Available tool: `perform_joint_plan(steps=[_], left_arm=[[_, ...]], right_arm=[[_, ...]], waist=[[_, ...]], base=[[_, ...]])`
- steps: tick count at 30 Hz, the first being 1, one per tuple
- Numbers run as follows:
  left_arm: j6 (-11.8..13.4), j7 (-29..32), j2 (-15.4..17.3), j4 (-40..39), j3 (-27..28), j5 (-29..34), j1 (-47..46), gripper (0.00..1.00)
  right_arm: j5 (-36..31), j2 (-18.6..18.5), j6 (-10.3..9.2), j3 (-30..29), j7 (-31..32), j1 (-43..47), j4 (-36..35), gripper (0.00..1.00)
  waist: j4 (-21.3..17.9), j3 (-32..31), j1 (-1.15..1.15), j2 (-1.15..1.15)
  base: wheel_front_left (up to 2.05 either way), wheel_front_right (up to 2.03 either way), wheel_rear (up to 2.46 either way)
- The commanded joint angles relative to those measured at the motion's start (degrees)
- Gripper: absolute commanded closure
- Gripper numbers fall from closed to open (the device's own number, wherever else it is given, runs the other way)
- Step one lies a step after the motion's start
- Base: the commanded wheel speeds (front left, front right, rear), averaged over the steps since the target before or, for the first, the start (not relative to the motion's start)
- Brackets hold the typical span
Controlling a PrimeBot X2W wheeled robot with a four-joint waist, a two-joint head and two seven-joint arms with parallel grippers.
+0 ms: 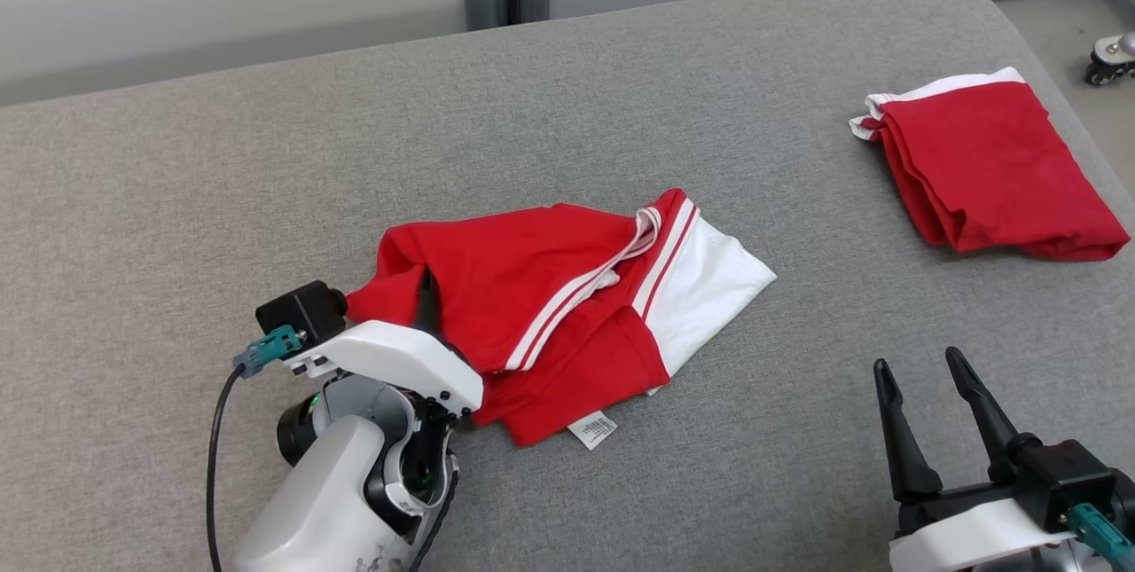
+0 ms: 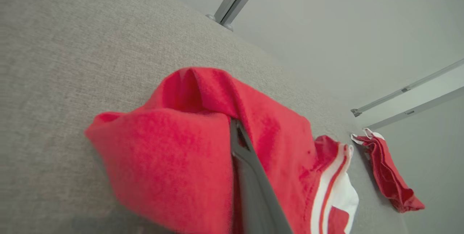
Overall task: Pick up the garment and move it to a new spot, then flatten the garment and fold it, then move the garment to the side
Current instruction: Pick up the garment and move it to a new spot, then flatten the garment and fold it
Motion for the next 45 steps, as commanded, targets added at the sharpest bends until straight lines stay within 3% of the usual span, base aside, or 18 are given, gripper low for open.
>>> perform_joint_plan(steps=[1, 6, 10, 12, 13, 14, 17, 20, 24, 36, 45], left_arm=[[-2.0, -1.4, -0.3, 3.4, -0.3, 0.2, -1.8, 0.0], [-6.0, -4.7, -0.5, 6.9, -2.2, 1.8, -3.0, 0.0], [-6.2, -6.8, 1.3, 5.0, -2.4, 6.0, -0.7, 0.0], [-4.9, -7.3, 3.3, 1.1, -0.7, 10.8, 2.0, 0.0], [-2.5, -7.3, 5.3, -10.5, 5.0, 23.0, 13.0, 0.0], [-2.4, -7.3, 5.3, -12.8, 6.4, 25.2, 15.8, 0.0], [-3.1, -7.3, 6.5, -17.2, 9.8, 32.4, 23.6, 0.0], [-3.6, -7.3, 5.5, -20.2, 13.2, 37.9, 29.5, 0.0], [-6.3, -7.3, 4.5, -23.5, 17.4, 44.0, 34.8, 0.0], [-14.9, -7.3, 0.1, -25.7, 26.0, 51.0, 39.5, 0.0], [-17.4, -7.3, -0.8, -24.8, 26.8, 52.1, 38.5, 0.0]], right_arm=[[0.2, -0.4, -0.02, -0.1, -0.2, 0.1, 0.1, 0.0], [-0.5, -0.4, -0.02, -1.0, -0.2, 1.2, 0.0, 0.0], [-0.8, -0.4, -0.02, -1.7, -0.2, 1.7, -0.3, 0.0], [-1.2, -0.4, -0.02, -2.5, -0.2, 2.5, -0.6, 0.0], [-2.5, -0.4, -0.02, -4.5, -0.2, 3.9, -1.9, 0.0], [-3.0, -0.4, -0.02, -4.8, -0.2, 4.4, -2.1, 0.0], [-4.1, -0.4, -0.02, -5.6, -0.2, 5.9, -2.9, 0.0], [-4.6, -0.4, -0.02, -6.6, -0.2, 6.8, -3.6, 0.0], [-4.8, -0.4, -0.02, -6.9, -0.2, 7.6, -4.1, 0.0], [-4.4, -0.4, -0.02, -6.1, -0.2, 8.5, -3.0, 0.0], [-4.6, -0.4, -0.02, -5.2, -0.2, 8.8, -2.6, 0.0]], waist=[[0.2, -0.1, 0.0, 0.01], [2.0, -0.9, 0.0, 0.01], [3.2, -1.8, 0.0, 0.01], [4.1, -2.6, 0.0, 0.01], [6.5, -4.5, 0.0, 0.01], [7.2, -5.2, 0.0, 0.01], [9.0, -7.2, 0.0, 0.01], [10.9, -8.5, 0.0, 0.01], [12.8, -10.2, 0.0, 0.01], [13.5, -13.3, 0.0, 0.01], [11.5, -13.4, 0.0, 0.01]], base=[[0.0, 0.0, 0.0], [0.0, 0.0, 0.0], [0.0, 0.0, 0.0], [0.0, 0.0, 0.0], [0.0, 0.0, 0.0], [0.0, 0.0, 0.0], [0.0, 0.0, 0.0], [0.0, 0.0, 0.0], [0.0, 0.0, 0.0], [0.0, 0.0, 0.0], [0.0, 0.0, 0.0]])
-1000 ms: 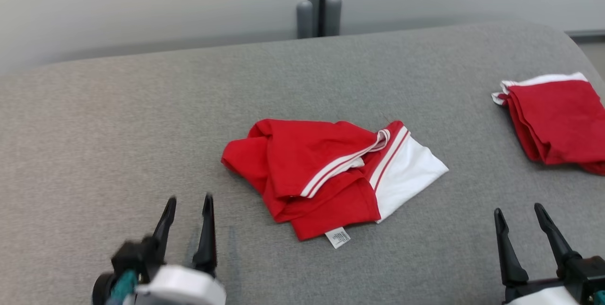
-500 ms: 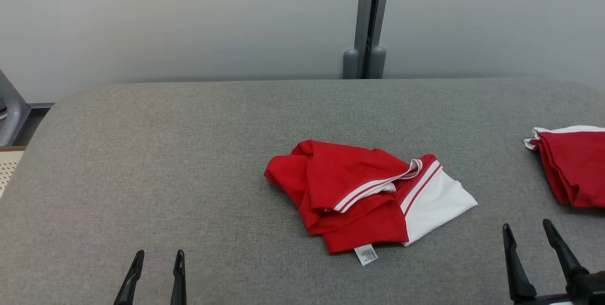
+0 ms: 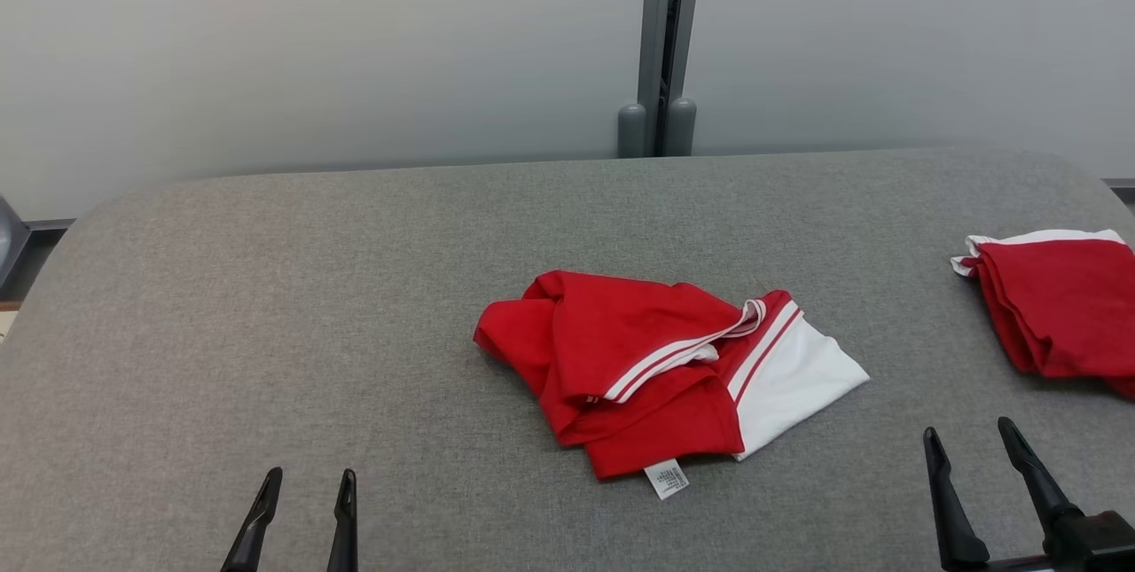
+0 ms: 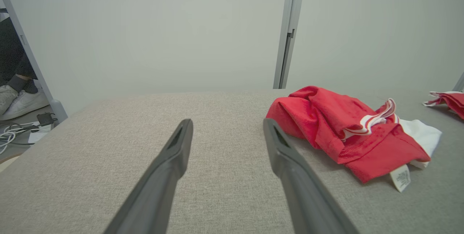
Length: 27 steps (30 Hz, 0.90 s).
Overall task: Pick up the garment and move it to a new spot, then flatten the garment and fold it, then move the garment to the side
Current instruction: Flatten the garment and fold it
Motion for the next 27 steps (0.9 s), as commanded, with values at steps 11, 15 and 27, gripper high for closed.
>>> perform_joint_plan(steps=[11, 15, 27], left_arm=[[-3.1, -0.1, 0.1, 9.1, -12.6, -6.9, -6.8, 0.0], [-3.2, 2.0, 0.1, 18.1, -23.0, -12.3, -14.0, 0.0], [6.9, 1.2, 0.1, 30.3, -36.3, -27.5, -30.8, 0.0]], right_arm=[[-0.3, -0.4, -0.02, 0.6, -0.2, -1.0, 0.2, 0.0], [0.0, -0.4, -0.02, 1.9, -0.2, -2.0, 0.4, 0.0], [1.2, -0.4, -0.02, 3.6, -0.2, -4.2, 0.6, 0.0]], waist=[[-2.8, 1.6, 0.0, 0.0], [-5.3, 2.7, 0.0, 0.0], [-13.4, 7.9, 0.0, 0.0]], base=[[0.0, 0.0, 0.0], [0.0, 0.0, 0.0], [0.0, 0.0, 0.0]])
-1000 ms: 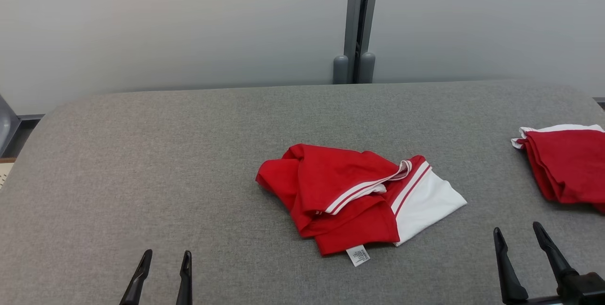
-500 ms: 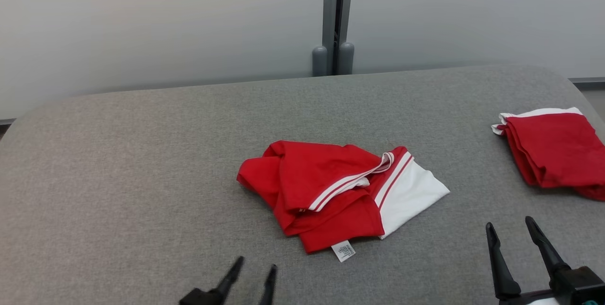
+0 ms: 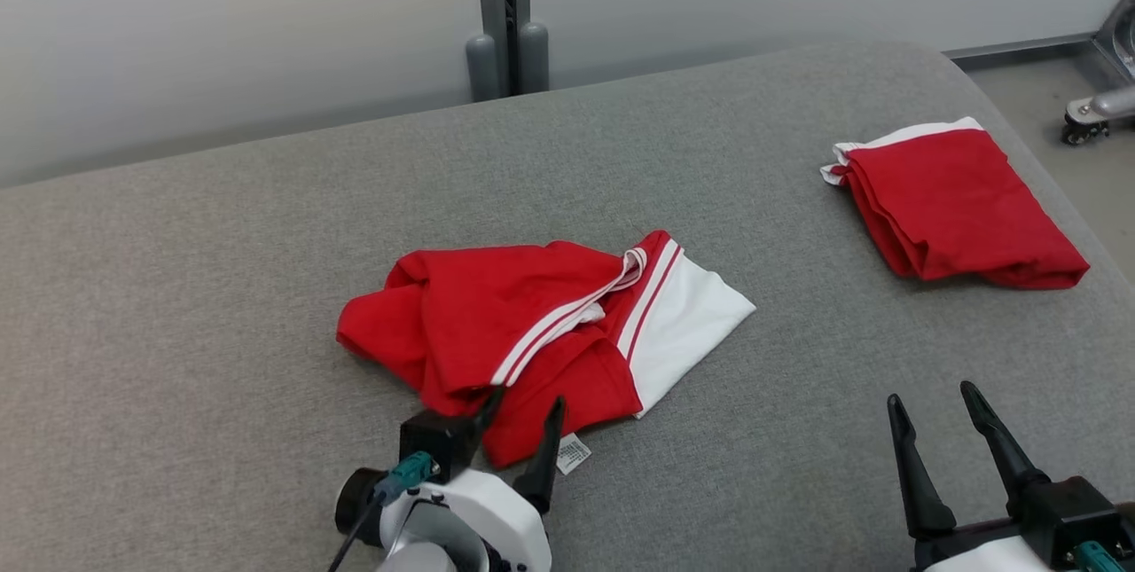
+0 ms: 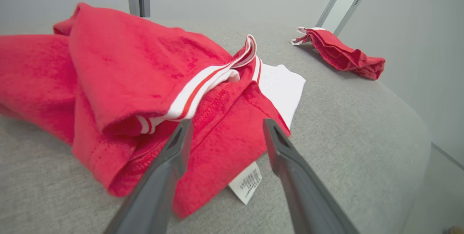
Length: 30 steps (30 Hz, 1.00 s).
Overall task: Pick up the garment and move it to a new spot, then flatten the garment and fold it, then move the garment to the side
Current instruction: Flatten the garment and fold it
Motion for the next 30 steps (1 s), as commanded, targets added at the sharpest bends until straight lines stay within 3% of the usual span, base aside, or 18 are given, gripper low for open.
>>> perform_joint_plan(steps=[1, 8, 18, 20, 21, 22, 23, 24, 25, 30], left_arm=[[0.8, -0.5, 0.4, 0.7, 0.2, -0.5, -1.7, 0.0], [4.3, -1.3, 0.3, 6.3, 2.0, -0.4, -7.6, 0.0], [3.9, -1.5, 1.6, 11.0, -0.1, 6.5, -12.3, 0.02], [3.3, -1.3, 1.5, 12.9, -0.8, 7.1, -13.1, 0.19], [2.9, -1.1, 1.5, 13.7, -1.0, 7.0, -13.4, 0.51], [2.6, -1.1, 1.5, 14.4, -1.1, 6.9, -13.6, 0.64], [2.6, -1.1, 1.5, 14.4, -1.1, 6.9, -13.6, 0.64], [2.5, -1.1, 1.5, 15.1, -1.3, 7.0, -13.9, 0.76], [2.4, -1.1, 1.6, 15.6, -1.3, 7.1, -14.1, 1.0], [1.4, -1.3, 1.4, 16.2, -0.5, 6.0, -15.5, 1.0]], right_arm=[[0.5, -0.4, -0.02, -0.2, -0.2, -0.7, 0.0, 0.0], [1.2, -0.4, -0.02, -0.1, -0.2, -2.0, 0.0, 0.0], [1.8, -0.4, -0.02, 0.2, -0.2, -3.5, 0.3, 0.0], [1.8, -0.4, -0.02, 0.3, -0.2, -3.6, 0.3, 0.0], [1.9, -0.4, -0.02, 0.3, -0.2, -3.7, 0.3, 0.0], [2.0, -0.4, -0.02, 0.3, -0.2, -3.6, 0.3, 0.0], [2.0, -0.4, -0.02, 0.3, -0.2, -3.6, 0.3, 0.0], [2.0, -0.4, -0.02, 0.2, -0.2, -3.7, 0.3, 0.0], [1.9, -0.4, -0.02, 0.2, -0.2, -3.7, 0.3, 0.0], [2.1, -0.4, -0.02, 0.0, -0.2, -3.6, 0.4, 0.0]], waist=[[-1.5, 1.8, 0.0, 0.0], [-2.5, 4.4, 0.0, 0.0], [-2.5, 5.8, 0.0, 0.0], [-2.6, 5.9, 0.0, 0.0], [-2.7, 5.9, 0.0, 0.0], [-2.7, 6.0, 0.0, 0.0], [-2.7, 6.0, 0.0, 0.0], [-2.7, 6.0, 0.0, 0.0], [-2.7, 6.0, 0.0, 0.0], [-2.7, 6.0, 0.0, 0.0]], base=[[0.0, 0.0, 0.0], [0.0, 0.0, 0.0], [0.0, 0.0, 0.0], [0.0, 0.0, 0.0], [0.0, 0.0, 0.0], [0.0, 0.0, 0.0], [0.0, 0.0, 0.0], [0.0, 0.0, 0.0], [0.0, 0.0, 0.0], [0.0, 0.0, 0.0]])
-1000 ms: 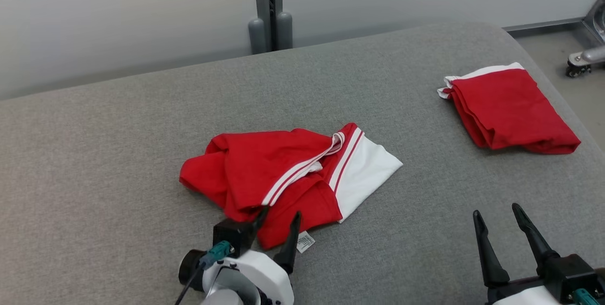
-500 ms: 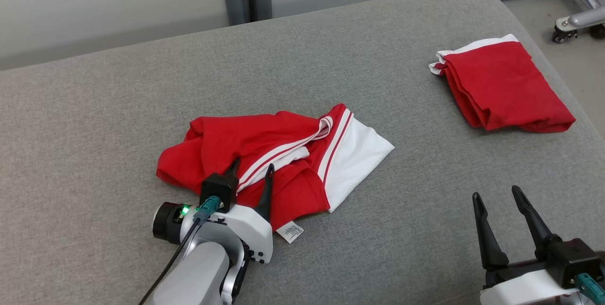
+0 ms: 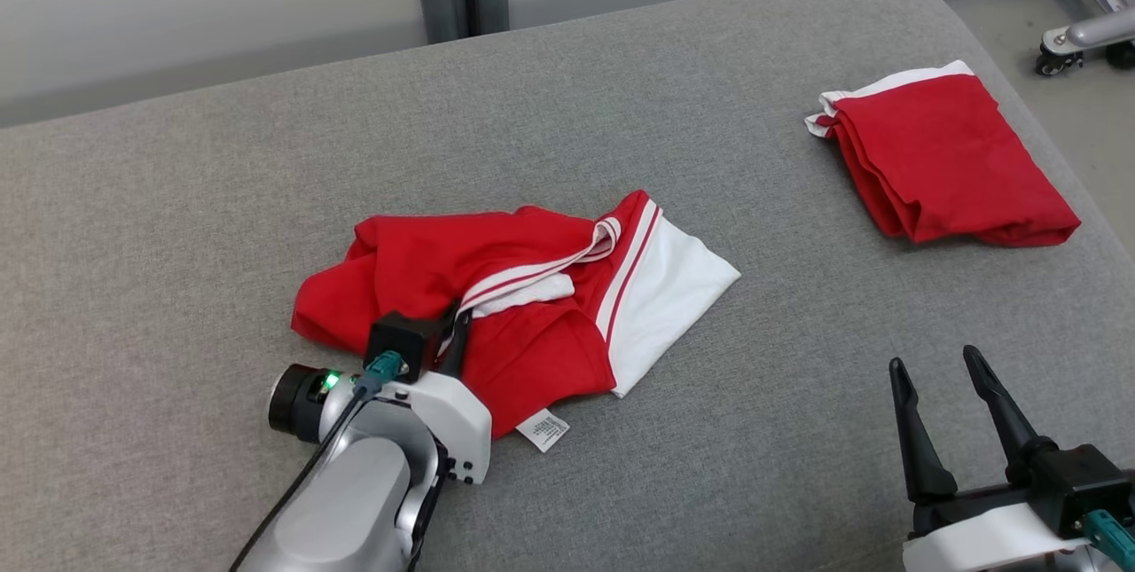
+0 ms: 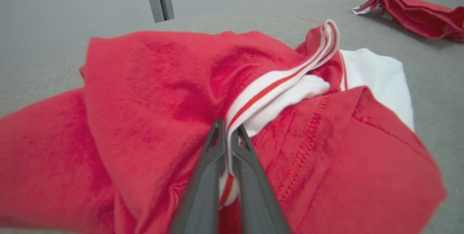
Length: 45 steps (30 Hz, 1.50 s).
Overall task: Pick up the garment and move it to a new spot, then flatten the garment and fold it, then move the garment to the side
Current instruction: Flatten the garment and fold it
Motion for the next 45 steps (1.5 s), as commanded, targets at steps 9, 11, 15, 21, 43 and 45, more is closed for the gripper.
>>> perform_joint_plan(steps=[9, 11, 15, 21, 43, 45], left_arm=[[-0.9, -0.4, 0.9, -10.8, 5.3, -3.3, -5.7, 1.0], [-1.1, 0.0, 1.9, -14.2, 6.3, -4.0, -6.6, 1.0], [-1.8, 3.0, 4.5, -22.5, 8.1, -5.8, -7.8, 1.0], [-1.9, 11.1, 10.8, -40.6, 10.2, -9.7, -3.9, 1.0], [-3.4, 37.5, 26.0, -77.2, 22.4, -45.3, 9.2, 1.0], [-4.8, 39.7, 26.6, -71.7, 20.2, -44.7, 7.6, 1.0]], right_arm=[[0.2, -0.4, -0.02, -1.2, -0.2, 0.7, 0.4, 0.0], [0.3, -0.4, -0.02, -1.3, -0.2, 0.9, 0.4, 0.0], [0.4, -0.4, -0.02, -1.3, -0.2, 1.4, 0.5, 0.0], [0.3, -0.4, -0.02, -2.1, -0.2, 2.8, 0.6, 0.0], [1.0, -0.4, -0.02, -1.1, -0.2, 1.5, 1.1, 0.0], [1.1, -0.4, -0.02, -0.3, -0.2, 0.4, 1.2, 0.0]], waist=[[1.2, -0.9, 0.0, -0.01], [1.4, -1.3, 0.0, -0.01], [1.6, -2.4, 0.0, -0.01], [2.0, -4.2, 0.0, -0.01], [3.7, -3.7, 0.0, -0.01], [2.3, -2.8, 0.0, -0.01]], base=[[0.0, 0.0, 0.0], [0.0, 0.0, 0.0], [0.0, 0.0, 0.0], [0.0, 0.0, 0.0], [0.0, 0.0, 0.0], [0.0, 0.0, 0.0]])
